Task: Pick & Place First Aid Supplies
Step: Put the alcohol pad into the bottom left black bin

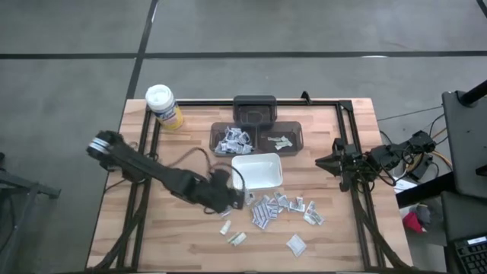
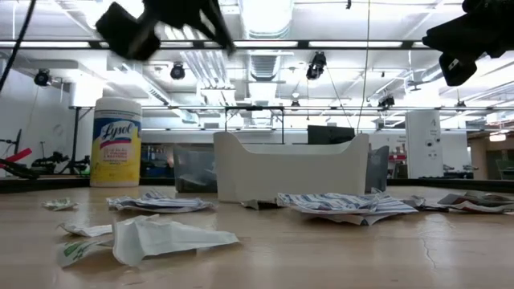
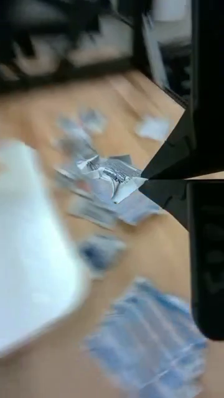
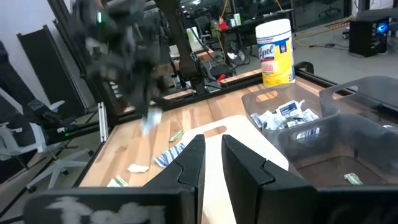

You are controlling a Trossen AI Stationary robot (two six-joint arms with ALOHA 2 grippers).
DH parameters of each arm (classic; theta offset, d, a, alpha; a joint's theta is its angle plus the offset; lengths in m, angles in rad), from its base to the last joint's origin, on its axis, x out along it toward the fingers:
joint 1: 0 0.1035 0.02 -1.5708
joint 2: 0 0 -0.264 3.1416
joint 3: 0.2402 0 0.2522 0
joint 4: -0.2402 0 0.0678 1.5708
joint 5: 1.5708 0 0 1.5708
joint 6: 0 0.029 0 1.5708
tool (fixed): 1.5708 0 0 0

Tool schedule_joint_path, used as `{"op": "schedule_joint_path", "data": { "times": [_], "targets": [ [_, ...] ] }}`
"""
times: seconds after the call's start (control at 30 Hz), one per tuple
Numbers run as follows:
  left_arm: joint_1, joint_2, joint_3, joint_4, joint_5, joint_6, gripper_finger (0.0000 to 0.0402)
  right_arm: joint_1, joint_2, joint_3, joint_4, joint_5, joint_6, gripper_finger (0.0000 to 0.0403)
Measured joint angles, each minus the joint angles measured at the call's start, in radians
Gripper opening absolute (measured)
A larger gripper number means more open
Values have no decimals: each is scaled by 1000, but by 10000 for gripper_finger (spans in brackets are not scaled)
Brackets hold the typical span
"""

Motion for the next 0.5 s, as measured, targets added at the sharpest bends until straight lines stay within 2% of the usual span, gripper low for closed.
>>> {"op": "schedule_joint_path", "data": {
  "times": [0.17,0.27,0.5],
  "targets": [
    [5,-135,-6,-41,-220,157,0,0,0,0,0,0,0,52],
    [26,-198,-6,-63,-312,277,0,0,0,0,0,0,0,52],
    [147,-255,-6,-85,-357,631,0,0,0,0,0,0,-3,52]
  ]
}}
